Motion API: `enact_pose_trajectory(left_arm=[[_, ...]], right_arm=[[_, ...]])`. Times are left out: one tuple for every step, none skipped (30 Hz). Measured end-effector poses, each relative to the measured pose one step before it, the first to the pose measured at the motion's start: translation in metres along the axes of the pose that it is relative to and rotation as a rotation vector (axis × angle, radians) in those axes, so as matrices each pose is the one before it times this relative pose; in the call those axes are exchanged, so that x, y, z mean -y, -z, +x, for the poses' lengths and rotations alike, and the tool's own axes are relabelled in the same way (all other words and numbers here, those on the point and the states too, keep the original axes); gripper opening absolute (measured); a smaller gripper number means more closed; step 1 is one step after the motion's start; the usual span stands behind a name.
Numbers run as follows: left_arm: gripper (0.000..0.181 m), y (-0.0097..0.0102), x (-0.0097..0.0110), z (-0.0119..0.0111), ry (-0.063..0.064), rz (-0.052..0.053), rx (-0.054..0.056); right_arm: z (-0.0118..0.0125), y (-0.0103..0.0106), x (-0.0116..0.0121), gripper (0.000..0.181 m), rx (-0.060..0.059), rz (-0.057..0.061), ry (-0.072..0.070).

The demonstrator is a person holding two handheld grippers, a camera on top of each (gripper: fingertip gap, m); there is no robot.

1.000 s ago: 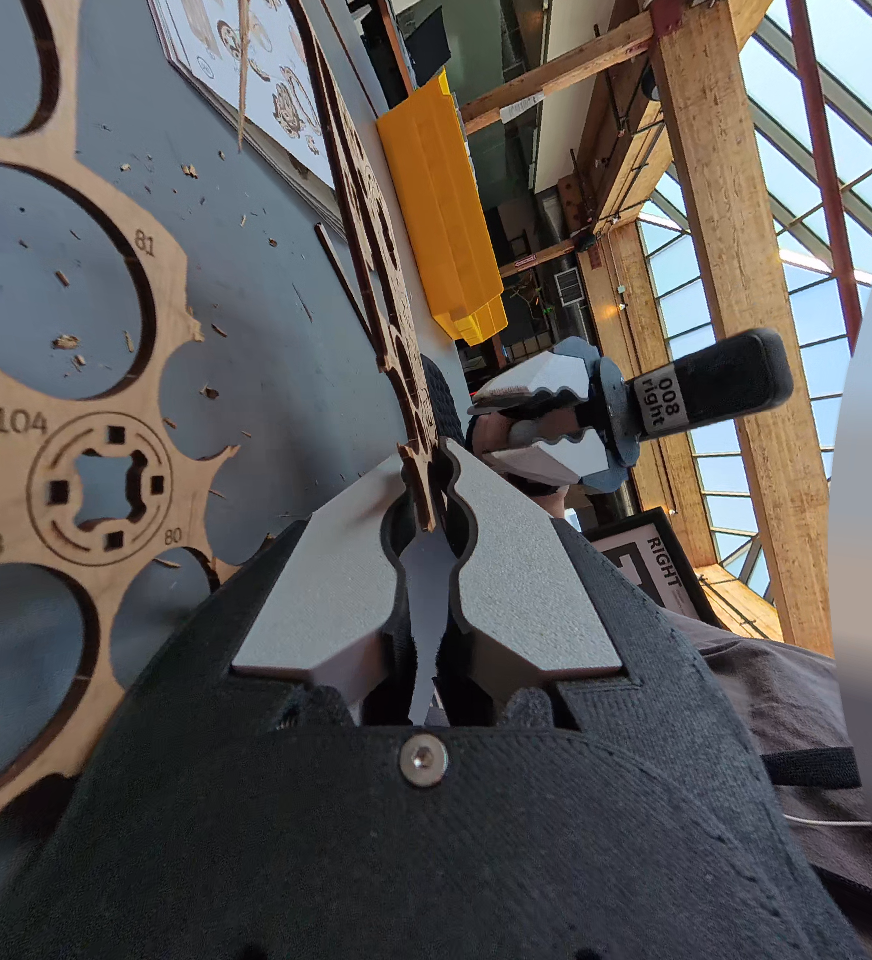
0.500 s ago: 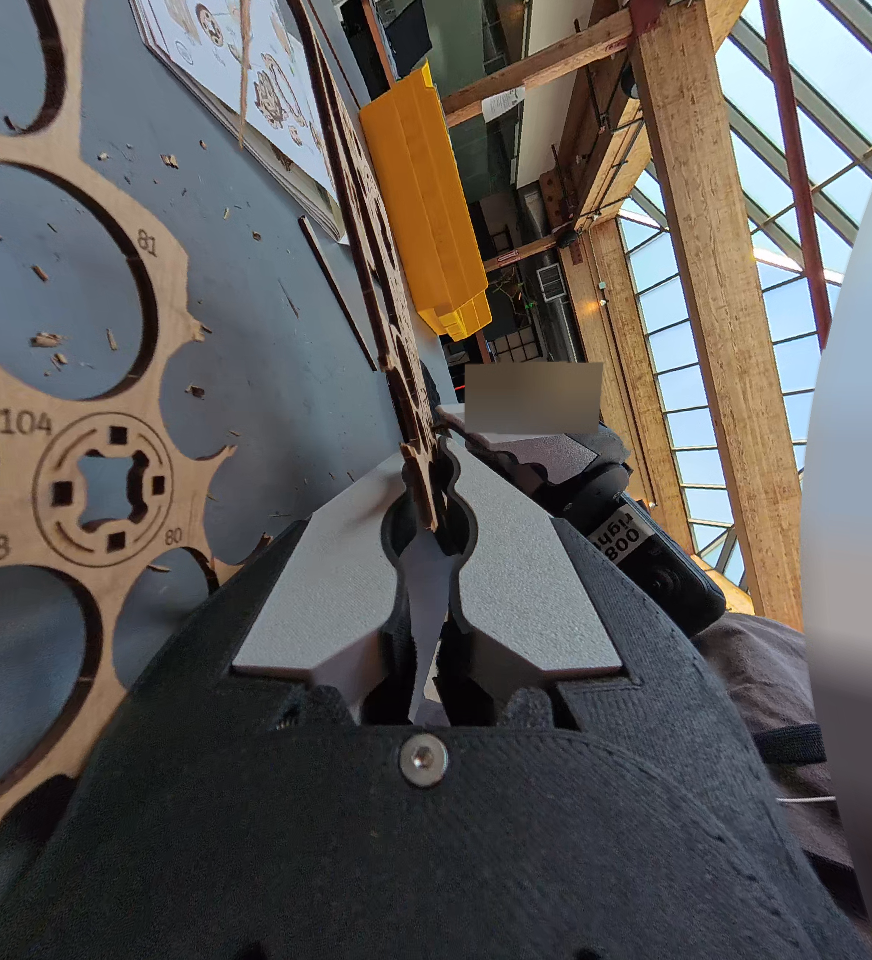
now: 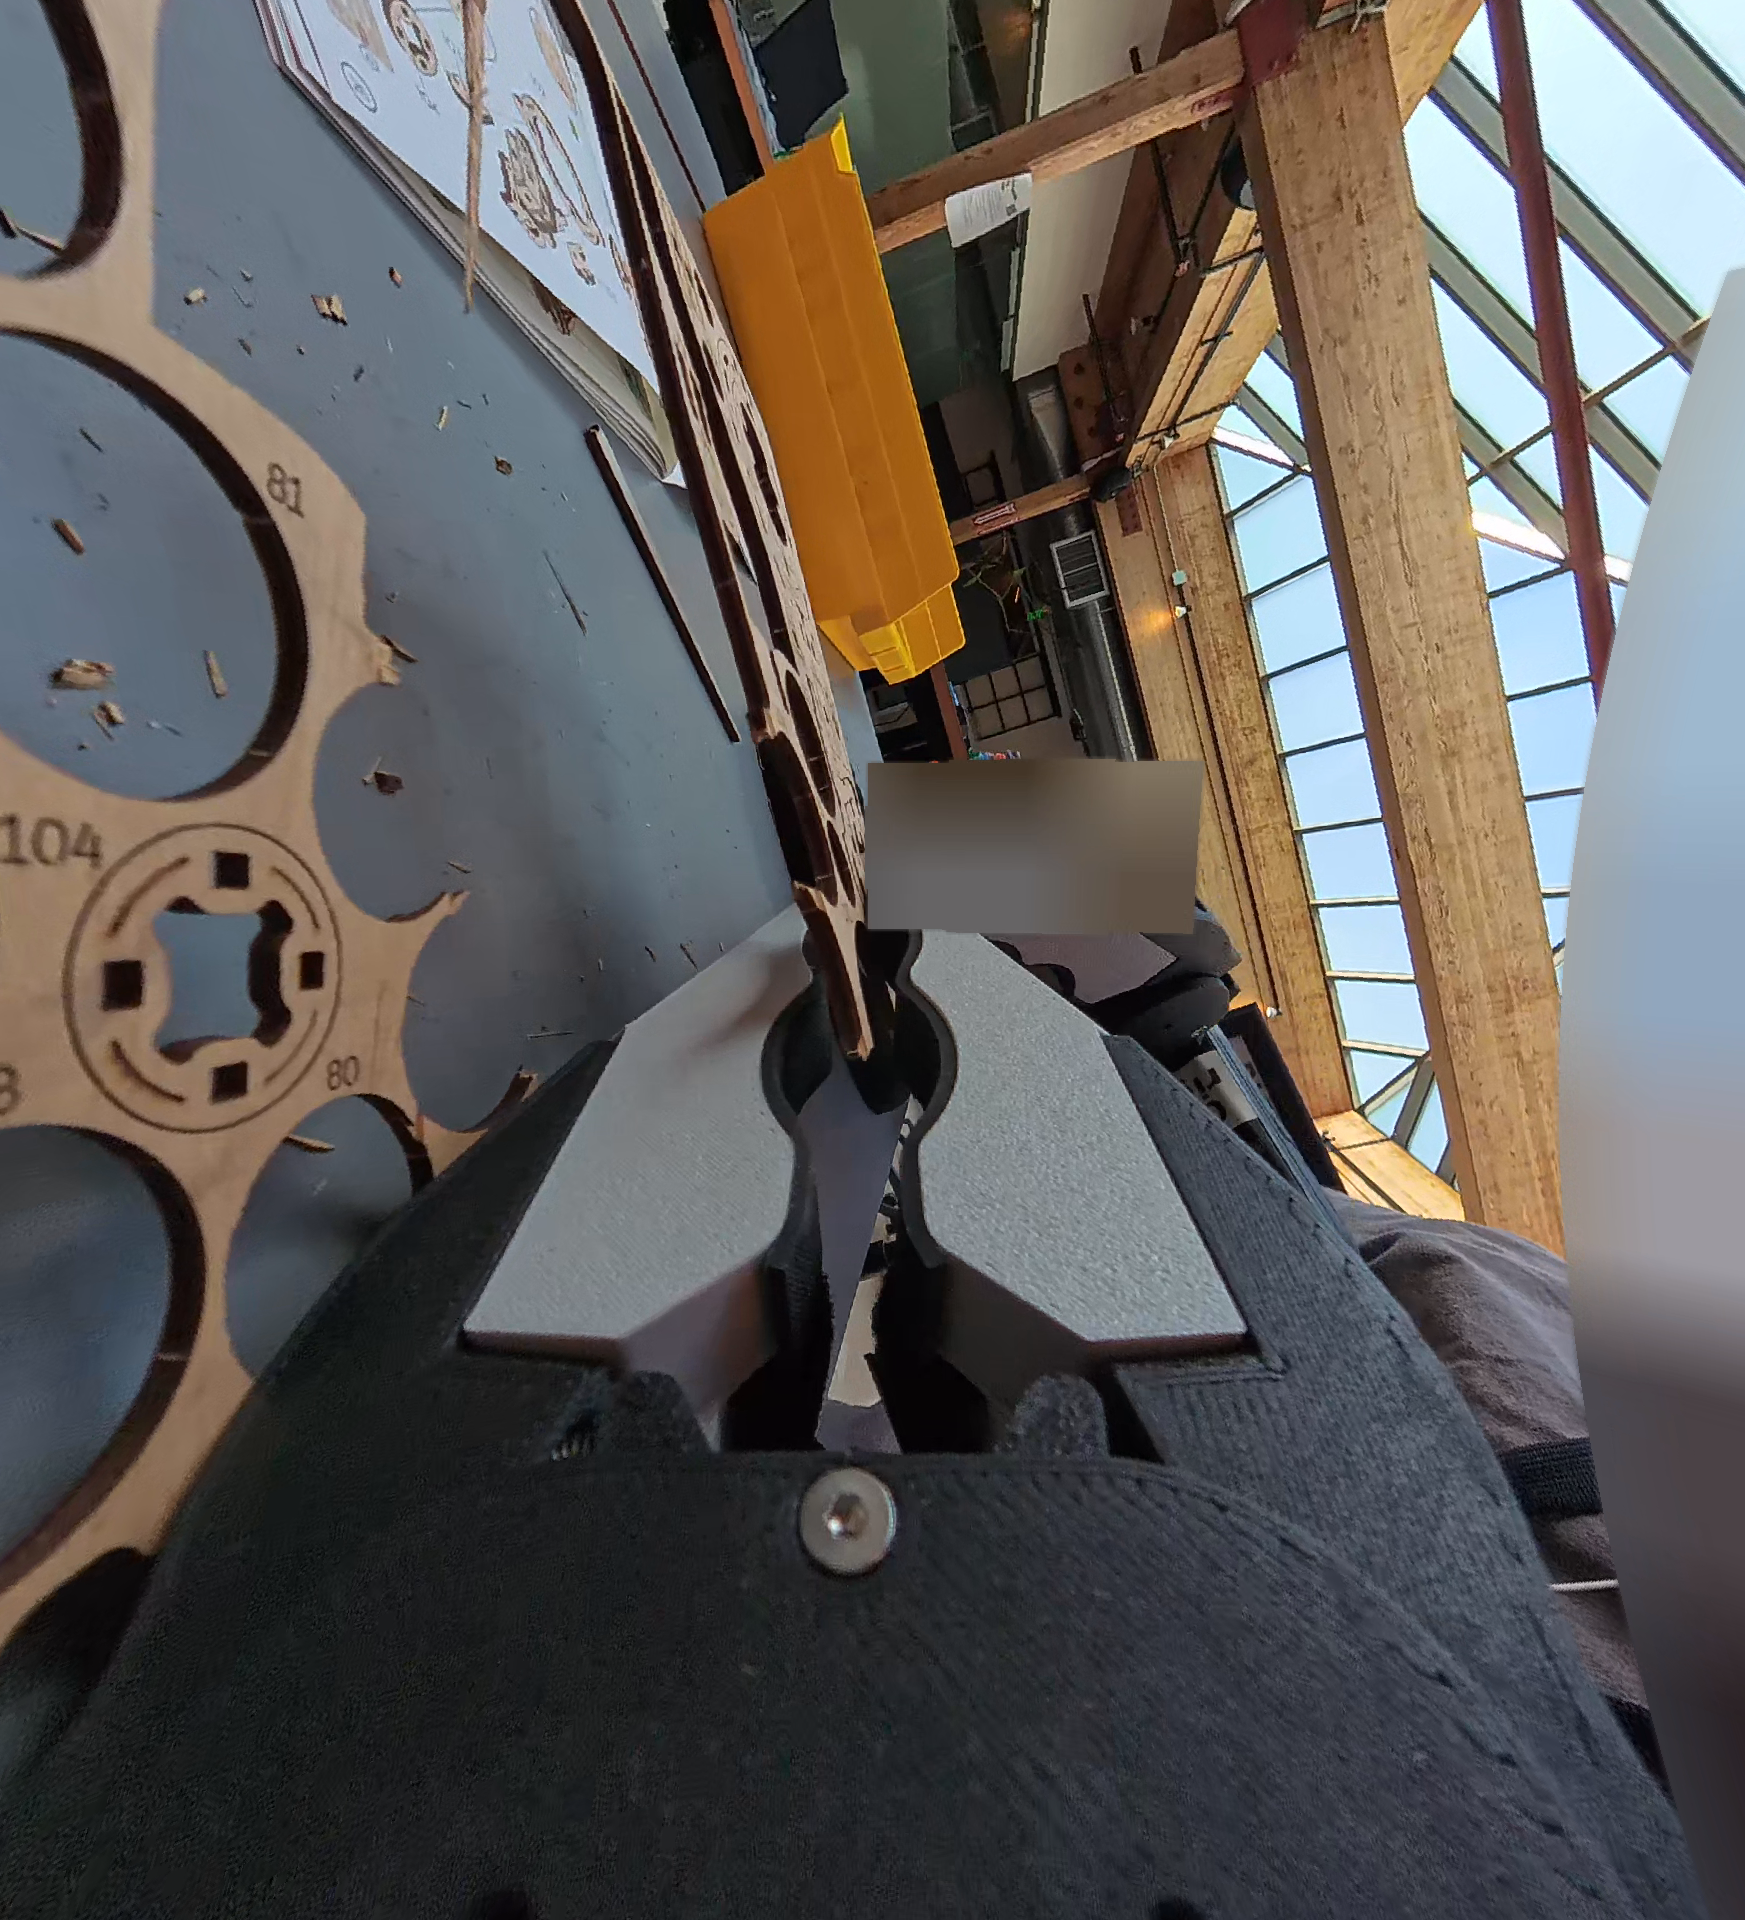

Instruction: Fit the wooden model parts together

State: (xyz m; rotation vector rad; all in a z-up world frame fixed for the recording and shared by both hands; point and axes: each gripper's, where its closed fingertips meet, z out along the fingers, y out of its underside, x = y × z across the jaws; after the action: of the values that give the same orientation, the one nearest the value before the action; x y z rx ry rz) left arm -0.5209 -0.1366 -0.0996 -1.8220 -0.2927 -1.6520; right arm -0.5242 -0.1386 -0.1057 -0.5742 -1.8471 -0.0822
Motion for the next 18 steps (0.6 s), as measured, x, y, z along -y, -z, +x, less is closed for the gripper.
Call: enact_pose_trajectory(left_arm=[[0.003, 0.00045, 0.00097, 0.00155, -0.0001, 0.0077, -0.01], [0.003, 0.00015, -0.00014, 0.00045, 0.0007, -0.0018, -0.0038], [0.002, 0.00011, -0.00046, -0.00028, 0.0003, -0.0027, 0.0016], [0.003, 0.00009, -0.00023, -0.00027, -0.0023, -0.0008, 0.0033], [0.002, -0.00018, -0.00072, -0.00022, -0.0043, -0.0035, 0.0044], [0.002, -0.00009, -0.00049, 0.00014, -0.0038, -0.0025, 0.0012], [0.002, 0.00018, 0.0, 0.00012, -0.0004, 0.001, 0.0001], [0.002, 0.00026, 0.00033, 0.00019, 0.0017, 0.0018, -0.0022], [0.002, 0.00009, -0.00021, -0.00019, 0.0012, -0.0013, 0.0013], [0.002, 0.00027, 0.00024, 0.00016, 0.0, 0.0022, -0.001], [0.002, 0.00031, 0.00027, 0.0006, -0.0012, 0.0032, -0.0037], [0.002, 0.00025, -0.00013, -0.00037, -0.0017, -0.0007, 0.0034], [0.002, 0.00025, -0.00038, -0.00098, -0.001, -0.0019, 0.0076], [0.002, 0.00026, -0.00032, -0.00025, -0.0012, -0.0012, 0.0031], [0.002, 0.00025, -0.00058, 0.00017, -0.0016, -0.0039, 0.0003], [0.002, 0.00025, -0.00031, 0.00054, -0.0015, -0.0011, -0.0027], [0.002, 0.00032, 0.00014, 0.00059, -0.0027, 0.002, -0.0022], [0.002, 0.00021, -0.00008, -0.00022, -0.0002, -0.0001, 0.0024]], right_arm=[[0.00427, 0.00099, 0.00063, 0.013, -0.0403, 0.0004, 0.031], [0.00302, 0.00066, 0.00116, 0.013, -0.0339, 0.0047, 0.0347], [0.00027, -0.00004, -0.00032, 0.014, -0.0121, -0.0043, 0.0239], [-0.00125, -0.0002, 0.00004, 0.013, 0.0022, 0.0004, 0.0038], [-0.00215, -0.00036, -0.00048, 0.012, 0.0143, -0.0006, -0.0077], [-0.00083, -0.00041, -0.00121, 0.01, 0.009, -0.0049, -0.003], [-0.00177, -0.00006, -0.00034, 0.006, 0.016, -0.0001, 0.0026], [0.00047, 0.00009, 0.00004, 0.006, 0.002, 0.0004, 0.0037], [-0.00051, -0.00025, -0.00016, 0.006, 0.0104, -0.0017, -0.0004], [0.0001, -0.00014, -0.00022, 0.006, 0.0061, -0.0015, -0.003], [0.00118, 0.00022, 0.00064, 0.006, -0.0041, 0.0037, -0.001], [-0.00057, -0.00035, -0.00005, 0.006, 0.0034, 0.0006, -0.0003], [-0.00157, -0.00067, -0.00015, 0.006, 0.008, 0.0003, -0.0009], [-0.00053, -0.00021, 0.00018, 0.005, 0.0011, 0.003, 0.0063], [-0.00036, 0.00043, 0.00083, 0.005, 0.0026, 0.0057, 0.0105], [0.00014, 0.0006, 0.00066, 0.005, 0.0036, 0.007, 0.005], [0.00071, 0.00023, 0.00017, 0.005, 0.0047, 0.007, -0.009], [-0.00012, -0.00008, 0.00017, 0.005, 0.0123, 0.0031, -0.0201]])
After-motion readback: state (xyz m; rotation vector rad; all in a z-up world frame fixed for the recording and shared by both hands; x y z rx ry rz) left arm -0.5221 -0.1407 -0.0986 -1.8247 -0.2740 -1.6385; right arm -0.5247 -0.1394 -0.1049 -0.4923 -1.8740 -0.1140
